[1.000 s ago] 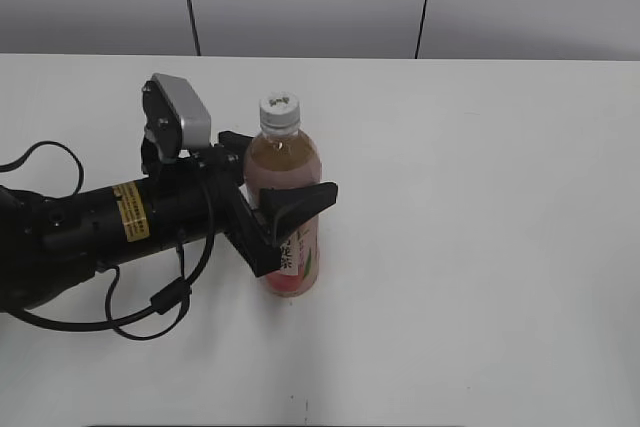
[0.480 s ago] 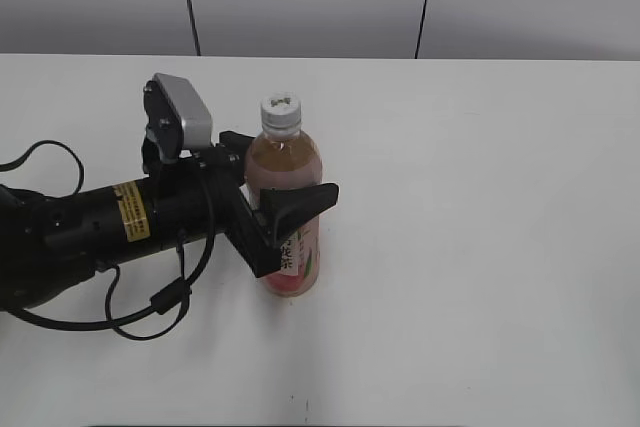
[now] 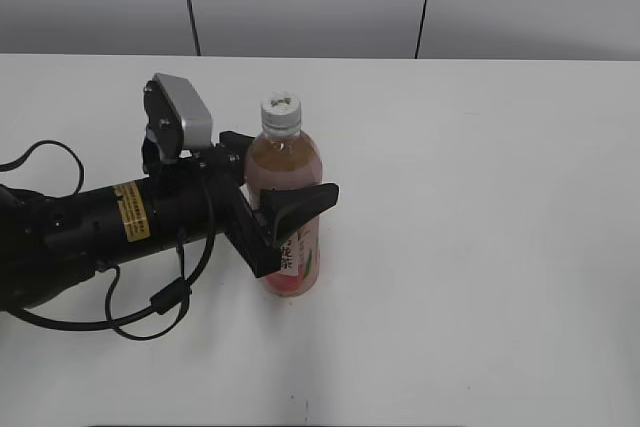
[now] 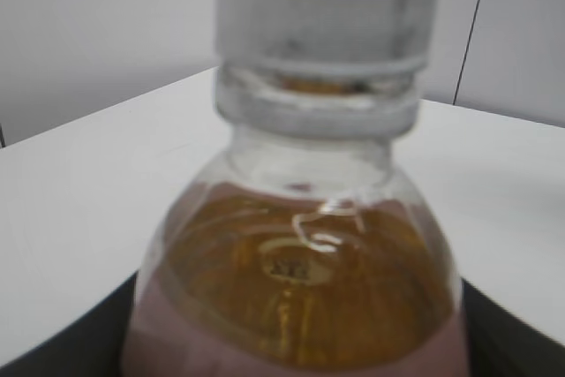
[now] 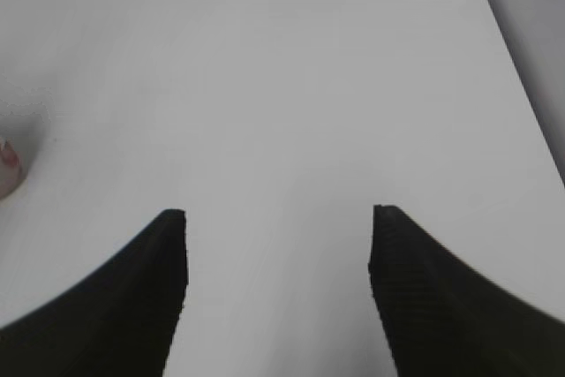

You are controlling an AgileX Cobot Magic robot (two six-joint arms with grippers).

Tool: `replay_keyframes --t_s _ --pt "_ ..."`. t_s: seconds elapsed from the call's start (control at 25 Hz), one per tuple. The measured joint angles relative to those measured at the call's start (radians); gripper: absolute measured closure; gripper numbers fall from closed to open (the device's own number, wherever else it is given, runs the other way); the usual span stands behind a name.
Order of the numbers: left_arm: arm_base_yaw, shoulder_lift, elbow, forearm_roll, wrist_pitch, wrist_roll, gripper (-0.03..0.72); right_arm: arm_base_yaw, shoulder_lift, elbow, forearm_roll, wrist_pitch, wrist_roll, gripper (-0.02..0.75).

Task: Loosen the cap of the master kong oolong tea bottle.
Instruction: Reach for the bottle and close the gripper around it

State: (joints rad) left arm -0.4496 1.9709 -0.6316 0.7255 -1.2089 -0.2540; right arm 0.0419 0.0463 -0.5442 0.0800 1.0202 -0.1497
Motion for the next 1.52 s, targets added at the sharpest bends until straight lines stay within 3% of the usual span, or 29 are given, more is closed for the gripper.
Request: replay_keyframes --t_s 0.12,0.36,0.56,0.72,0.92,1.16,1.52 --pt "0.000 0.000 0.000 0.000 0.000 0.000 0.244 0.000 0.149 -0.048 0.002 -0.106 -0.007 0.267" --pt "0.000 0.000 0.000 0.000 0.000 0.000 0.244 0.000 0.538 -0.213 0.092 -0.138 -0.173 0.301" --pt "0.000 0.000 0.000 0.000 0.000 0.000 0.244 0.000 0.869 -0.430 0.220 -0.072 -0.327 0.304" --pt "0.000 0.000 0.000 0.000 -0.001 0.000 0.244 0.036 1.079 -0.620 0.250 0.043 -0.395 0.307" --pt "0.000 0.000 0.000 0.001 -0.002 0.000 0.244 0.167 1.323 -0.882 0.193 0.172 -0.405 0.307" --pt "0.000 0.000 0.000 0.001 -0.002 0.000 0.244 0.355 1.565 -1.165 0.125 0.185 -0.282 0.307" --pt "0.000 0.000 0.000 0.002 -0.002 0.000 0.244 0.601 1.719 -1.252 0.112 0.192 -0.032 0.307"
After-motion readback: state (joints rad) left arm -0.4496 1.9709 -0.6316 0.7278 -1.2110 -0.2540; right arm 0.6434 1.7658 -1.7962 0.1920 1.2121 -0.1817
